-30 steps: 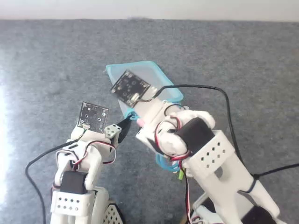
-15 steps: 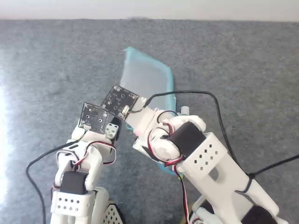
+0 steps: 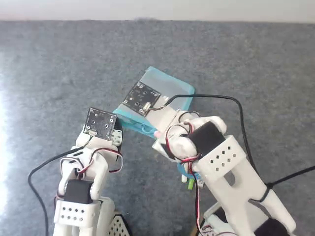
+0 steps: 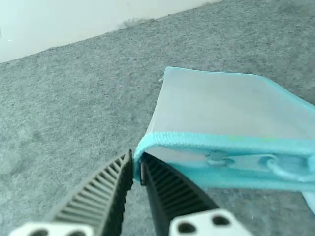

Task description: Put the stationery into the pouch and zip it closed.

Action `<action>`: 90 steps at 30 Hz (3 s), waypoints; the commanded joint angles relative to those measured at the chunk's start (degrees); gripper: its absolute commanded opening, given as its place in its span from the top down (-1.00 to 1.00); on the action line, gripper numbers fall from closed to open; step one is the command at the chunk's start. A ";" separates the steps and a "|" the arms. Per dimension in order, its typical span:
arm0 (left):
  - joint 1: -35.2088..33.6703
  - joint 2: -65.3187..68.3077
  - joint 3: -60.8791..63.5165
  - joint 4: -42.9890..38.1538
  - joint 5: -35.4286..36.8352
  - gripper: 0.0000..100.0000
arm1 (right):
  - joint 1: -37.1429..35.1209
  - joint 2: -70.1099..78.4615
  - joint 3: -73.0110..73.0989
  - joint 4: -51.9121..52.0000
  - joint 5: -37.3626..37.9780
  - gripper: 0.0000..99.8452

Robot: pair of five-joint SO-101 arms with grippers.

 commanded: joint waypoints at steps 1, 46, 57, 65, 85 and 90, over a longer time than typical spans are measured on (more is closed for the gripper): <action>-2.29 -0.44 -0.22 -1.85 0.00 0.98 | 5.14 -2.24 -0.18 0.75 2.37 0.99; -19.16 -0.44 -0.40 -0.70 6.51 0.98 | 14.64 -3.12 33.05 -19.91 -16.18 0.17; -18.20 -0.44 -0.22 -0.53 6.24 0.98 | 14.02 11.91 33.41 -21.76 -17.67 0.16; -8.09 -0.88 0.66 2.20 3.69 0.98 | 18.95 1.71 25.58 -17.36 -14.15 0.16; -2.37 -0.88 0.40 3.96 0.00 0.98 | 3.03 -0.66 16.09 -33.19 -4.22 0.16; -2.37 -0.88 -2.77 7.12 -0.44 0.98 | 2.15 10.07 11.25 -37.41 0.26 0.16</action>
